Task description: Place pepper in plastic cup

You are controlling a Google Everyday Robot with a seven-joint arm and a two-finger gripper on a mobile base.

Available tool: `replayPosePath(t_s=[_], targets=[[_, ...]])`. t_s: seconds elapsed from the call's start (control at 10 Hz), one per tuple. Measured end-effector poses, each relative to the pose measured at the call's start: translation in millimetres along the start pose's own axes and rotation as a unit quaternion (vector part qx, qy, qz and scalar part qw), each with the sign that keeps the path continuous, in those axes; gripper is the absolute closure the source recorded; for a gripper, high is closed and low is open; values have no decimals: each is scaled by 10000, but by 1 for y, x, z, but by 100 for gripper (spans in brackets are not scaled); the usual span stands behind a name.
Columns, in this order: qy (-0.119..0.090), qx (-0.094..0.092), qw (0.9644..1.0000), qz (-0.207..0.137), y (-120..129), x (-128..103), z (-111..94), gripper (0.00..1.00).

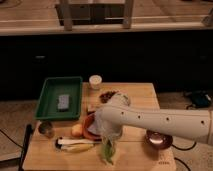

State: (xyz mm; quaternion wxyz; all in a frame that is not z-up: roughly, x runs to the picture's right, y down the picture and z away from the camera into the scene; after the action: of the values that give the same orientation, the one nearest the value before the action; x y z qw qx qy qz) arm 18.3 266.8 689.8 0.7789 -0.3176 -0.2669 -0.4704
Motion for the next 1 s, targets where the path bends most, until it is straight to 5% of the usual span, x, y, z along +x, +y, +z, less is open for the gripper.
replayPosePath(t_s=[0.5,1.0], targets=[[-115,-38,9999,30,1,-2,4,28],[-153,-50,9999,12,0,-2,4,23]])
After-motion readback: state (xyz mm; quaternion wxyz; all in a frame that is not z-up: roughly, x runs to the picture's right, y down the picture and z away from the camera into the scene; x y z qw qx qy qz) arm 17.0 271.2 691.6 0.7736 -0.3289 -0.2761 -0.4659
